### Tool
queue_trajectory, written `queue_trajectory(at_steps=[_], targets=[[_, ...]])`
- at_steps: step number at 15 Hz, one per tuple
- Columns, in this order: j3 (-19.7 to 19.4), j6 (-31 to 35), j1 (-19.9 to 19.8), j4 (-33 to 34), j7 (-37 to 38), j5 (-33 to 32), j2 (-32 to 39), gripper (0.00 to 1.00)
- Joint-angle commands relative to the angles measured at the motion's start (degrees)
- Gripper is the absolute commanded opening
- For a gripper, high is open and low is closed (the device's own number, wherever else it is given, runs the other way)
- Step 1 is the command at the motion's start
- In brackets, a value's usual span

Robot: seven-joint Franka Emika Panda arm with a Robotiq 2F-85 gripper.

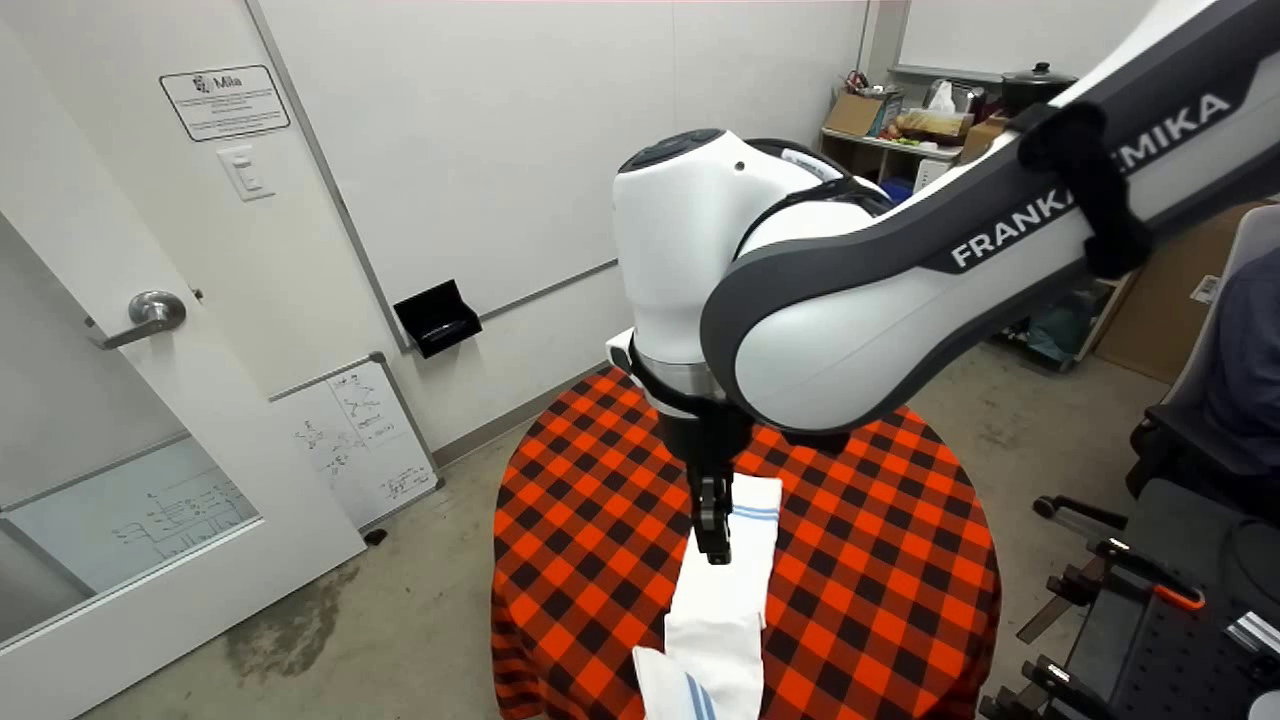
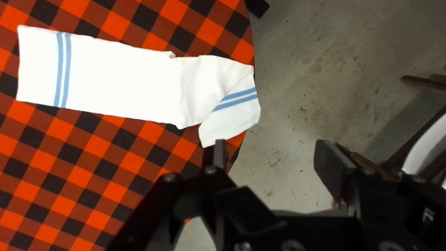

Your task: Unfold the towel and lay it out on the table.

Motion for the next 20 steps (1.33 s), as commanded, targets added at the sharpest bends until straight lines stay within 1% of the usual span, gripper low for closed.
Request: queue_trajectory(at_steps=[1,2,6,10,15,17,20], targets=[[-0.07,-1.50,0.34,-0.58,-0.89,0.13,-1.30,0.97],[-0.08,-1.58,0.34,-0.54,-0.88,0.10,-1.29,1.00],[-0.28,-1.32,0.11,-0.50,-1.29,-0.20,-1.40,1.00],[-1.65,1.71,-1.30,-0.78,-4.13,-2.02,-0.98,1.00],[-6.63,6.76,-5.28,-0.32,-7.00,-6.58,1.61,1.00],[-8.57,8.80,-7.18,0.28,-7.53,-7.45,3.14,1.00],[-10.69,10.85,-10.19,1.50,-9.05,-7.14,5.91,1.00]])
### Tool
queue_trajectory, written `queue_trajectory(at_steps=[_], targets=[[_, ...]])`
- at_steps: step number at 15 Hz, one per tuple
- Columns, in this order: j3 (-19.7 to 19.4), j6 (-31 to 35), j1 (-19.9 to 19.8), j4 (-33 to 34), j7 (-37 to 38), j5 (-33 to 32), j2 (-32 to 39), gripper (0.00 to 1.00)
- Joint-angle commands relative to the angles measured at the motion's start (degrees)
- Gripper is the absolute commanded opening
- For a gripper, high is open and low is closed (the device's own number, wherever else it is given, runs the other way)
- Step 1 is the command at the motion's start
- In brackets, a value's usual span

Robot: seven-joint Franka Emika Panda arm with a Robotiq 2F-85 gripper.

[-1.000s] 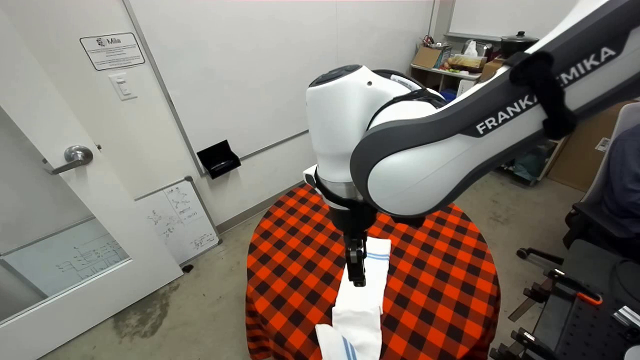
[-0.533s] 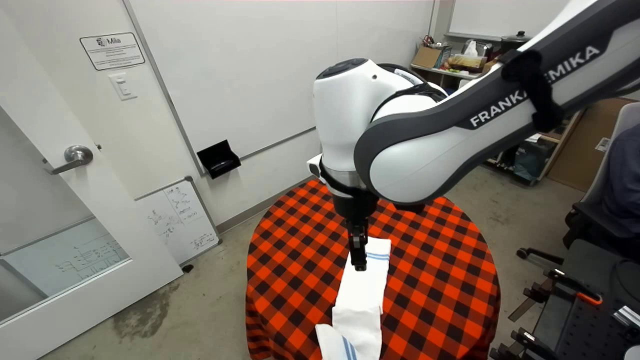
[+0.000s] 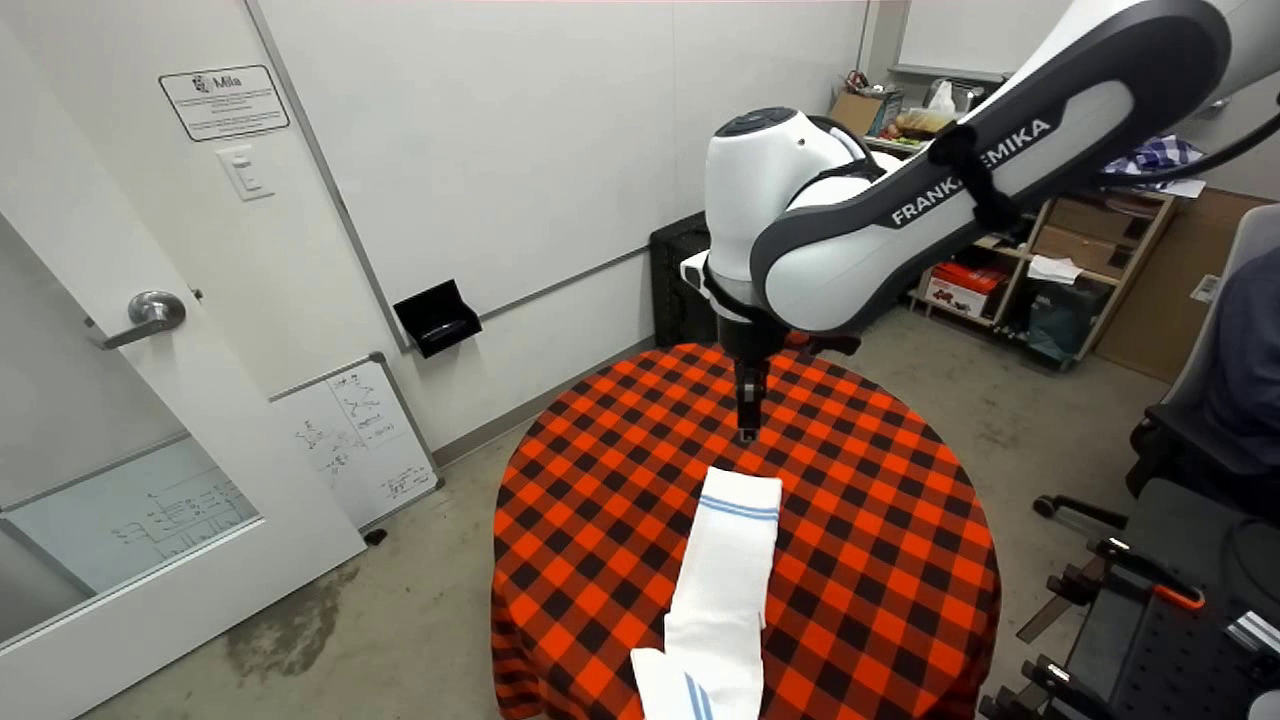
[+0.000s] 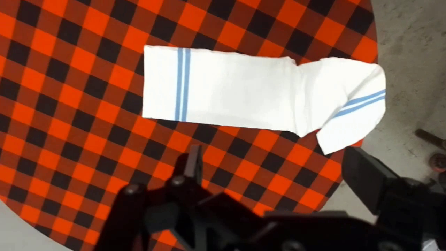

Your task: Unfold the towel and lay it out on the table.

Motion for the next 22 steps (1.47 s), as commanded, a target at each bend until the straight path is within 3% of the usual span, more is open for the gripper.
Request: queue_trajectory(at_steps=[1,7,13,22], targets=[[-1.95,2.06,-3.47,2.51,-3.18,-0.16,4.41,1.00],[-3.82,2.94,-9.89,7.58,-7.05,1.14,13.60,1.00],[-1.59,1.77,-15.60,13.18,-10.39,6.53,21.49,1.00],[-0.80,4.01,-18.09,21.58,-9.65,9.83,33.13,1.00]])
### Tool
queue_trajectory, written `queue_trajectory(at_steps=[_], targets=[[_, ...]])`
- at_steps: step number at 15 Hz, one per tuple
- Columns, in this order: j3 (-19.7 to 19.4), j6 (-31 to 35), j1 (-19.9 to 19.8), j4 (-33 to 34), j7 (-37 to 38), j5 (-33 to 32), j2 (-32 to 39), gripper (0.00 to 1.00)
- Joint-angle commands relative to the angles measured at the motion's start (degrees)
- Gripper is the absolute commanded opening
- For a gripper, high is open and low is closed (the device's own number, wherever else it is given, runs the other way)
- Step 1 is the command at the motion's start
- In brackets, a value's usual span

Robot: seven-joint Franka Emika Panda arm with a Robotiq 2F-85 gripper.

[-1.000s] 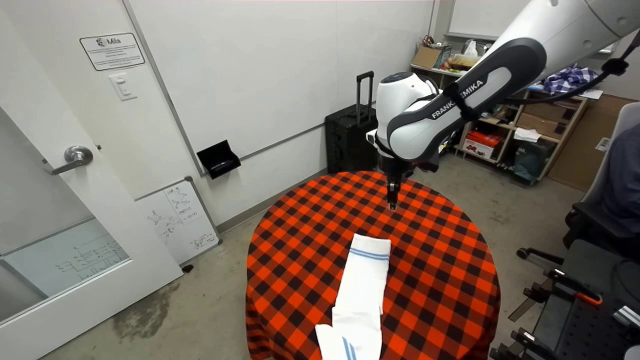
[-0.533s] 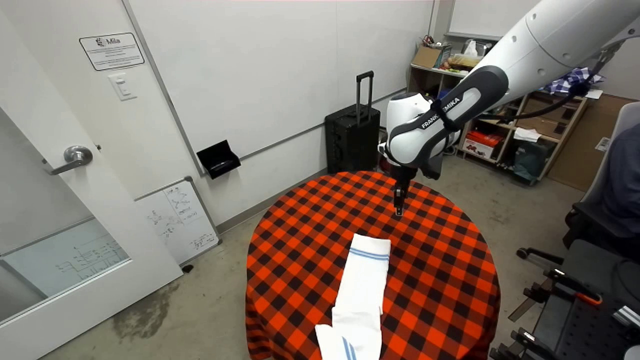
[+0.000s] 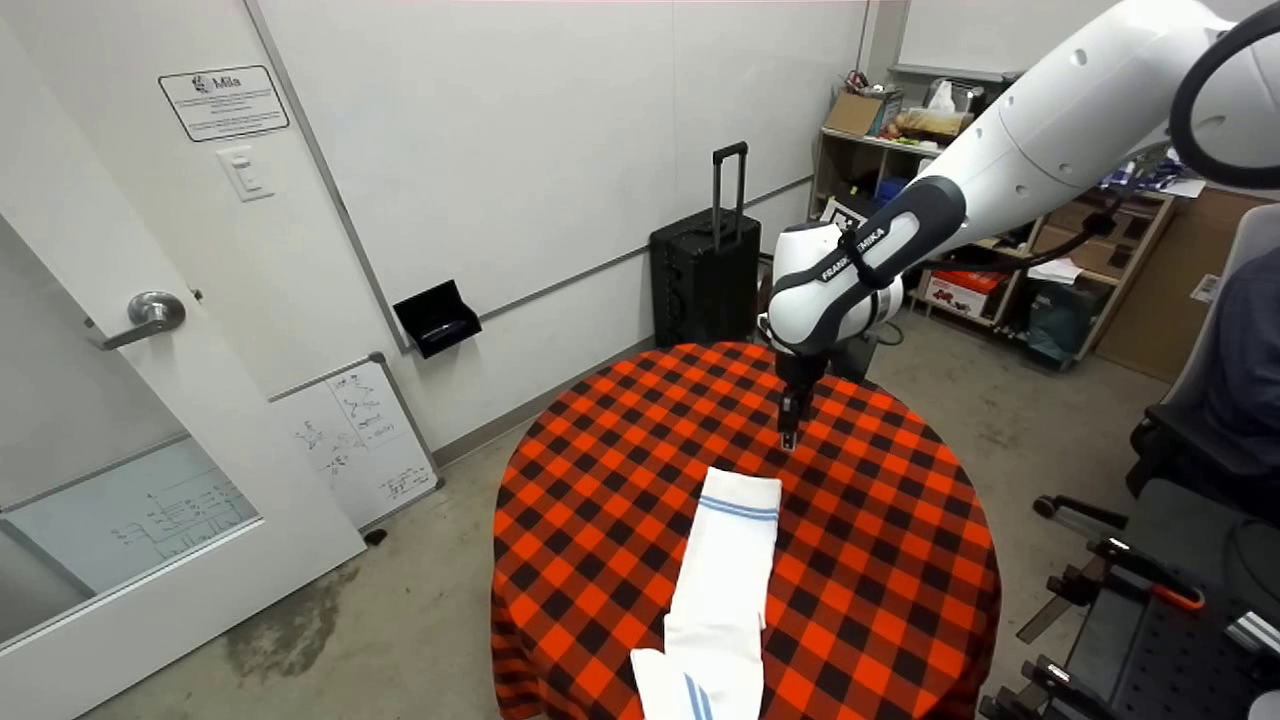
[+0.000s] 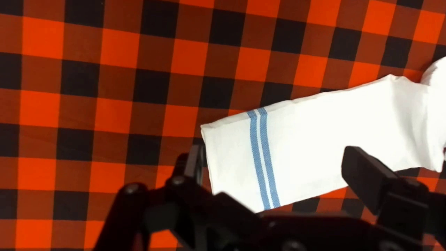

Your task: Unfold the towel and lay it out on the table.

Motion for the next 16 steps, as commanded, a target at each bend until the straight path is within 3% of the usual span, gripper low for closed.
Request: queue_trajectory(at_steps=[1,16], targets=[[0.58,2.37,-0.80,6.12,-0.13,0.75,6.89,1.00],[0.82,5.76,-0.71,23.27,2.73,-0.02,23.49,1.00]])
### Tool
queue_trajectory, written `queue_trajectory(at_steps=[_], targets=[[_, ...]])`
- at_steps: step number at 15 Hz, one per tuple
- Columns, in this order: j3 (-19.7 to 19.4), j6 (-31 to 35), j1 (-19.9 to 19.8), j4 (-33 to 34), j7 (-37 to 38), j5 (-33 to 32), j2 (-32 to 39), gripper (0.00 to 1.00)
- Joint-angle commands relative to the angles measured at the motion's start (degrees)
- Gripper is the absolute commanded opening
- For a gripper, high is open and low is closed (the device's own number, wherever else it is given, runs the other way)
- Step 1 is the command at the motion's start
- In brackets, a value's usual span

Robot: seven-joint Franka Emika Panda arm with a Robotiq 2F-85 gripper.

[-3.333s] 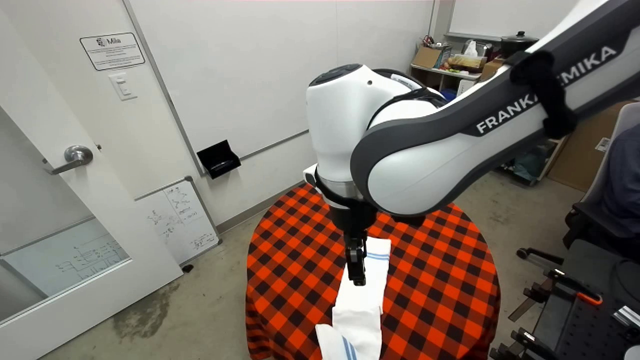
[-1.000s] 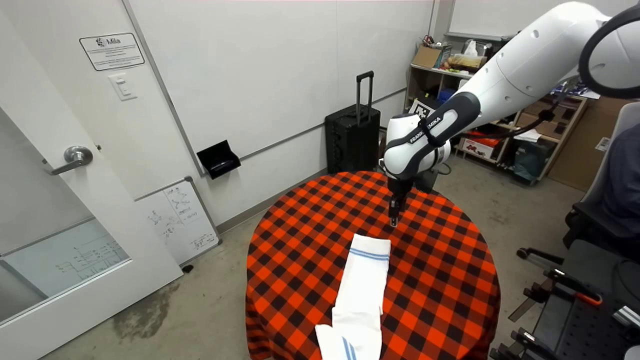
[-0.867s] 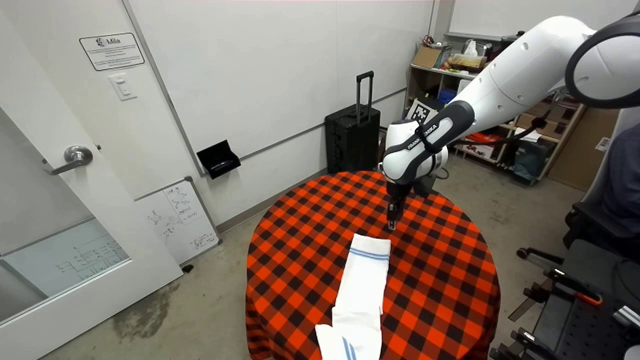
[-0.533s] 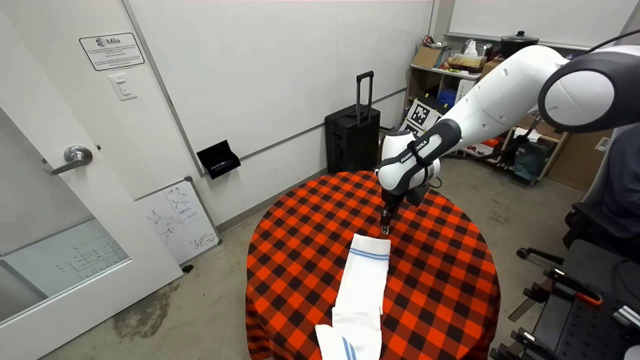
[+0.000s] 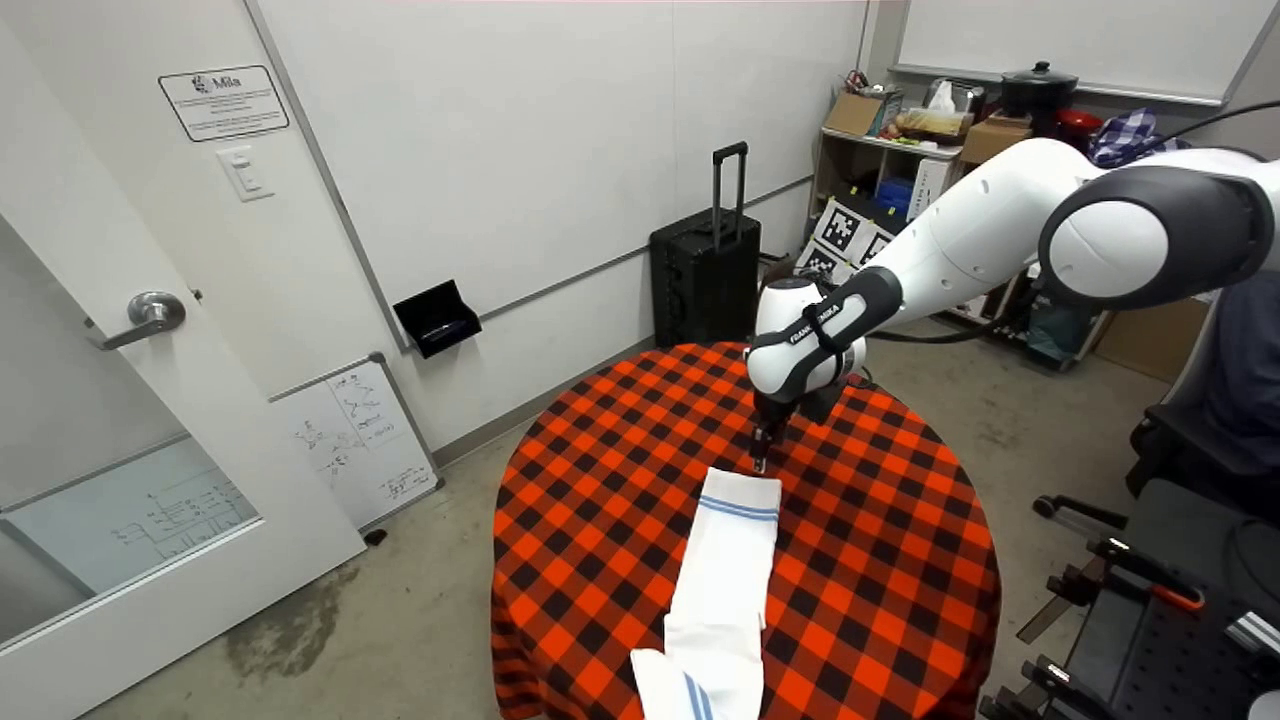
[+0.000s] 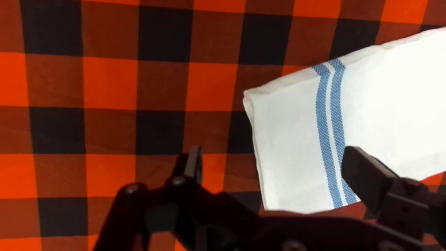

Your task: Unfold the towel and lay it out on the table.

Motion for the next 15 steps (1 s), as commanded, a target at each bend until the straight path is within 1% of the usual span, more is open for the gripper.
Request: queue_trajectory(at_steps=[1,8,14,15], targets=[[0.51,0.13,-0.28,5.25,0.49,-0.07,4.50,1.00],[0.09,-1.09,-0.07,8.87,0.79,-0.43,8.23,1.00],[-0.33,-3.40,-0.19,6.70,2.47,0.01,8.62,1.00],[-0.27,-3.68,-0.21,6.28,2.79,0.08,8.54,0.81]])
